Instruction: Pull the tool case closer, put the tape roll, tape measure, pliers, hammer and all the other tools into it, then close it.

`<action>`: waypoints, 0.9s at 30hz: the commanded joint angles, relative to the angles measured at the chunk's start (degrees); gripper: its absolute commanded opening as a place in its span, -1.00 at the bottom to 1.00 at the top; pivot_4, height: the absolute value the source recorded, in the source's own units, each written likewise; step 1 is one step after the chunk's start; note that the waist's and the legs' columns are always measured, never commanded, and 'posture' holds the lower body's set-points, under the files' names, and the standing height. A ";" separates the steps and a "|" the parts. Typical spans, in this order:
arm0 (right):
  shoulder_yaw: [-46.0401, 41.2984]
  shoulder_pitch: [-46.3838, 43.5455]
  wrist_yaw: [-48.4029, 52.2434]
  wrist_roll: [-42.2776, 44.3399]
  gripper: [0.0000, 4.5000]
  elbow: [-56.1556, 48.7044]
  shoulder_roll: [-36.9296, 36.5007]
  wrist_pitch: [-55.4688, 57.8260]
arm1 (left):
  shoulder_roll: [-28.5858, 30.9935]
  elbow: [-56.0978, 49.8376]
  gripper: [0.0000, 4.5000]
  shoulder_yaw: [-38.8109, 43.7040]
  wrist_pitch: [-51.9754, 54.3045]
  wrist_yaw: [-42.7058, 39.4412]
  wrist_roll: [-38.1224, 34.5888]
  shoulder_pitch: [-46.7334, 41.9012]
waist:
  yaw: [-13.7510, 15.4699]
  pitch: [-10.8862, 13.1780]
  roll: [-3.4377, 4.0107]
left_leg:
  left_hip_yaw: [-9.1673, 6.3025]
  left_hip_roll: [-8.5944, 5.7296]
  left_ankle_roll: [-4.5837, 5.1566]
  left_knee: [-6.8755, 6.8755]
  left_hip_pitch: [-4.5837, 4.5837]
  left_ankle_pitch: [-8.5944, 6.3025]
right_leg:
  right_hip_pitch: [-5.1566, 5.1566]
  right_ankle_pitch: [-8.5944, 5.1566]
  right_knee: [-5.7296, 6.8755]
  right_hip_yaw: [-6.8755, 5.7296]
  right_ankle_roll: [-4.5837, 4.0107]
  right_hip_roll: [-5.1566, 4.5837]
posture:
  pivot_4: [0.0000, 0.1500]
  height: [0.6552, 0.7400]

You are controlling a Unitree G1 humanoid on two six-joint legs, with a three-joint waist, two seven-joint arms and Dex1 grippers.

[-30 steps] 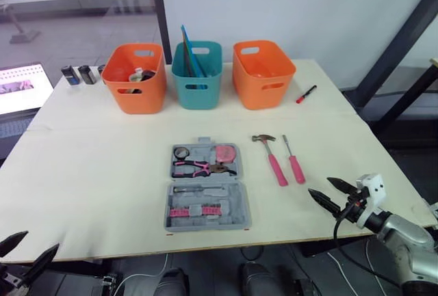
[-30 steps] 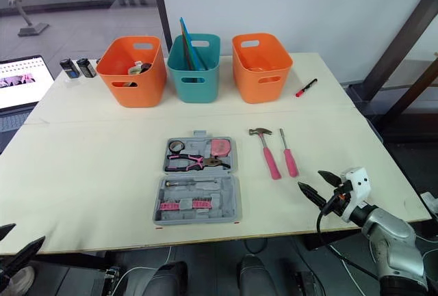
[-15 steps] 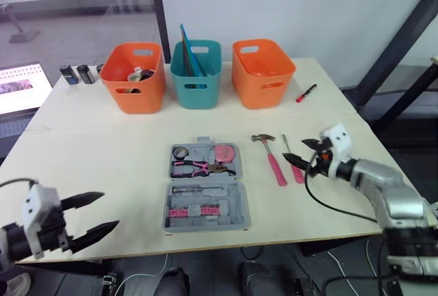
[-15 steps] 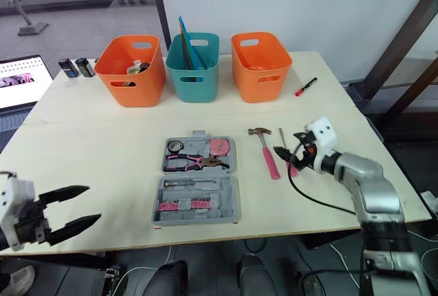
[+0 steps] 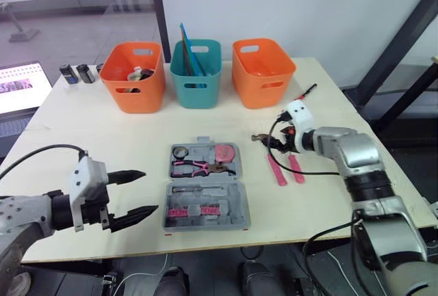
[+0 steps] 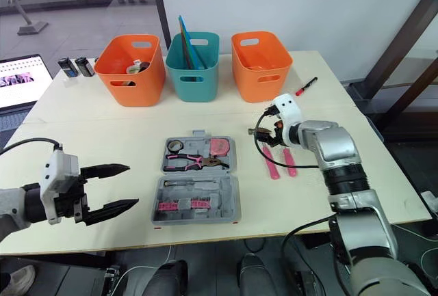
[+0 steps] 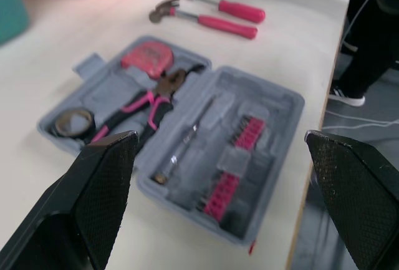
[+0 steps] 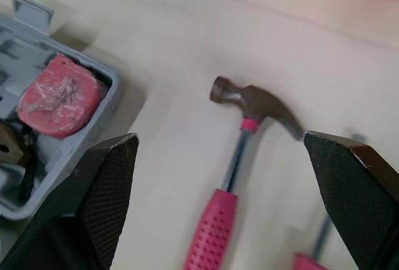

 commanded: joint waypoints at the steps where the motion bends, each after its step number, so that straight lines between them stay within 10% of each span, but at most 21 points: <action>1: 0.03 -2.96 -3.29 -2.07 0.98 6.41 2.90 -3.28 | -0.04 -2.99 1.00 1.00 0.94 2.22 -0.72 -0.69 | -0.08 0.00 0.01 | 0.00 0.00 0.00 -0.01 0.00 0.00 | 0.00 0.01 0.00 0.00 0.03 0.00 | 1.00 1.00; 9: -2.81 -5.71 -9.30 -3.40 0.87 20.73 8.83 -12.56 | -0.63 -4.82 1.00 2.64 1.73 4.57 0.15 1.80 | -0.13 0.02 0.03 | -0.02 0.02 0.00 -0.03 0.00 0.00 | -0.04 0.06 0.03 0.01 0.12 0.04 | 1.00 1.00; 18: -4.98 -7.45 -11.79 -3.50 -0.86 27.39 10.39 -16.63 | -1.22 -3.83 1.00 1.96 -0.07 4.75 2.26 2.88 | -0.28 0.02 0.03 | -0.03 0.02 0.01 0.01 0.01 0.01 | -0.02 0.08 0.05 0.01 0.14 0.05 | 1.00 1.00; 27: -6.85 2.23 -11.78 -0.15 -0.94 2.29 9.36 1.55 | -1.77 -1.93 1.00 -0.58 -1.28 2.92 3.62 2.14 | 0.12 0.02 0.05 | -0.05 0.02 0.01 0.00 0.01 0.01 | -0.02 0.07 0.10 0.01 0.16 0.07 | 1.00 1.00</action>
